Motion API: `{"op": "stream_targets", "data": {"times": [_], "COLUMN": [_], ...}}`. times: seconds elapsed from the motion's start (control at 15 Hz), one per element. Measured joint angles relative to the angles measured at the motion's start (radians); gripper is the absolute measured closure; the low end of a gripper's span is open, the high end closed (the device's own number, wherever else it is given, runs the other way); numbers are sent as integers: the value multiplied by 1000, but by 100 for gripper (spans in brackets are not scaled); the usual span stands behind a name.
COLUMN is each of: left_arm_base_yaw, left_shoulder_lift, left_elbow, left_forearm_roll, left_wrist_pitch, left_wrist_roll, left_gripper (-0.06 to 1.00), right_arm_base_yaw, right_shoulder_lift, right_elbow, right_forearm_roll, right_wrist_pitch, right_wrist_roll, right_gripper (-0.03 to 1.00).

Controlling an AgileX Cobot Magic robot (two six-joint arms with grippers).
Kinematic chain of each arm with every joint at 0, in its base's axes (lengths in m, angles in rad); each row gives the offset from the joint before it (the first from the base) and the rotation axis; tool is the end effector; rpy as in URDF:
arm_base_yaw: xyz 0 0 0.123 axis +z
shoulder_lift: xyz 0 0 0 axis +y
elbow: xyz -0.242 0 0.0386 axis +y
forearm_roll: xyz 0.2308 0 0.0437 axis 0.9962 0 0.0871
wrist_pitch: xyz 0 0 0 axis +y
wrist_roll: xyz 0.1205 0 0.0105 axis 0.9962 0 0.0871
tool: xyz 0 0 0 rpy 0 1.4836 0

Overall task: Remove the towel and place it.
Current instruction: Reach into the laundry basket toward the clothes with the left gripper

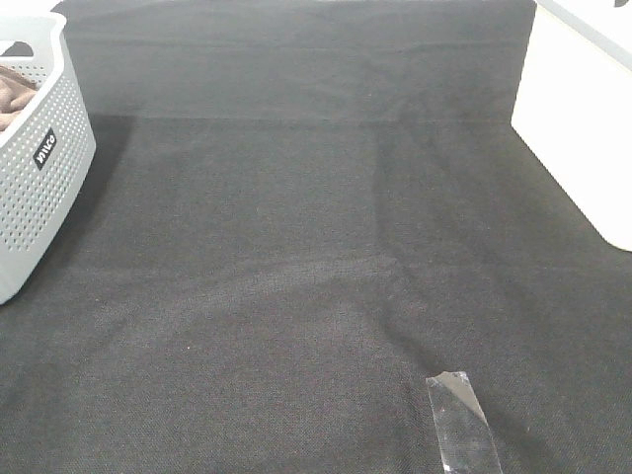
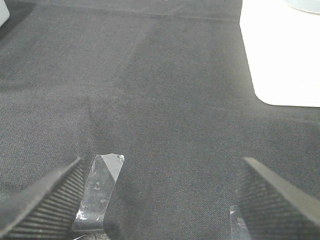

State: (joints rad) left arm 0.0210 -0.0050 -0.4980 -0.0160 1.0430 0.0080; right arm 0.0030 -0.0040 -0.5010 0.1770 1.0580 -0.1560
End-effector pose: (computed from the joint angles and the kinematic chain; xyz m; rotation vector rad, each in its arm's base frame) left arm 0.0477 -0.0007 0.2570 -0.0126 2.0235 -0.0007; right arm 0.0458 0.0187 0.2575 -0.1692 2.0188 0.1149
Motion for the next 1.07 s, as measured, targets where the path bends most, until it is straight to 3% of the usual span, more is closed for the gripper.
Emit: {"op": "stream_targets", "data": {"times": [0.53, 0.8, 1.07], "left_arm_base_yaw": [0, 0, 0], "left_shoulder_lift": [11, 285, 549], "left_elbow": [-35, -252, -476], "left_forearm_roll": [7, 29, 25], "left_wrist_pitch": [2, 95, 169], "left_wrist_roll": [-1, -87, -89], "left_gripper": [-5, -5, -5], "right_arm_base_yaw": [0, 0, 0], "right_shoulder_lift": [0, 0, 0], "right_elbow": [0, 0, 0], "right_forearm_roll": [0, 0, 0], "right_wrist_pitch": [0, 0, 0], "right_wrist_roll": [1, 1, 1], "right_gripper": [18, 18, 18]}}
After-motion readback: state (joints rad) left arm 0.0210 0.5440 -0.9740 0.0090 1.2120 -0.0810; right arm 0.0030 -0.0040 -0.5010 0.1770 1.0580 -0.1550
